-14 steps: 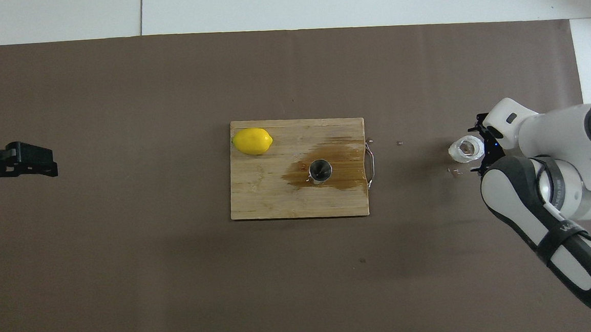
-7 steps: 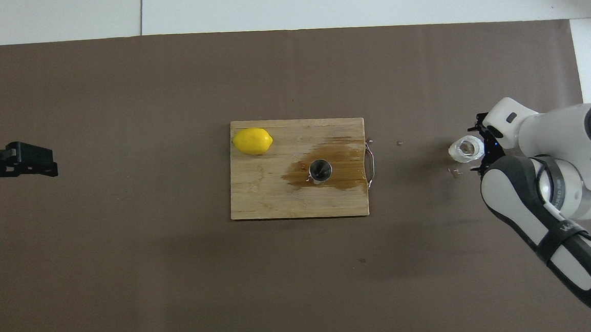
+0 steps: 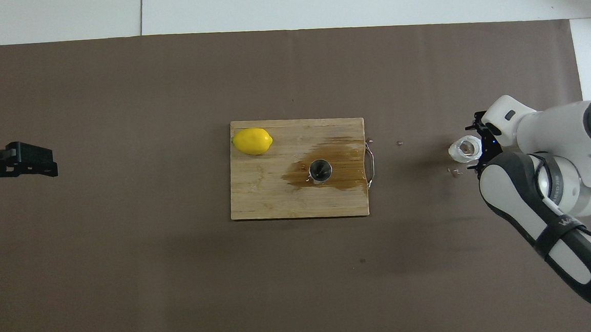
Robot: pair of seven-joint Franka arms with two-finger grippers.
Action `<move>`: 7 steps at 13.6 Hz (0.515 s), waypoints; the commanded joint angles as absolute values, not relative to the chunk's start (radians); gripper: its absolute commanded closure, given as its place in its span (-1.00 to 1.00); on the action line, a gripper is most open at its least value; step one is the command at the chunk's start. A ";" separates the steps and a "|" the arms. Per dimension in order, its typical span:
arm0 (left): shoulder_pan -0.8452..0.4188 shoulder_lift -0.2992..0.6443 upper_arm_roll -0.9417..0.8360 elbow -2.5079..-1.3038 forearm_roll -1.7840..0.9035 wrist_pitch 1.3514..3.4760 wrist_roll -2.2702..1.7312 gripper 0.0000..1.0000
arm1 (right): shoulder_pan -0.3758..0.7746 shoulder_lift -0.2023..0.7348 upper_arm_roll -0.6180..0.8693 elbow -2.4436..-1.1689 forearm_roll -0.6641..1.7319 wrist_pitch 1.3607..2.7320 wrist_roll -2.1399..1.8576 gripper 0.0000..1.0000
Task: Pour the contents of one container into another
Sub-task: 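Close the right gripper on the white cup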
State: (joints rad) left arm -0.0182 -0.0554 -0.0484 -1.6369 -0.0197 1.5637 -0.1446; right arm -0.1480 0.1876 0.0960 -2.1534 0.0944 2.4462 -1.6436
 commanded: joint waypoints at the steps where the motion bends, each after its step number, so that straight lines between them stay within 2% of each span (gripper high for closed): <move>1: -0.006 -0.064 -0.054 -1.647 -0.029 1.565 -0.146 -1.00 | -0.150 0.204 0.098 -2.134 0.123 2.425 -1.667 -0.94; 7: -0.006 -0.064 -0.054 -1.647 -0.029 1.565 -0.146 -1.00 | -0.147 0.204 0.098 -2.134 0.123 2.427 -1.666 -0.87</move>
State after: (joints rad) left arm -0.0182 -0.0554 -0.0484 -1.6369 -0.0197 1.5637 -0.1446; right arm -0.1468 0.1939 0.0962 -2.1522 0.0984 2.4457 -1.6436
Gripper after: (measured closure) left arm 0.000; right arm 0.048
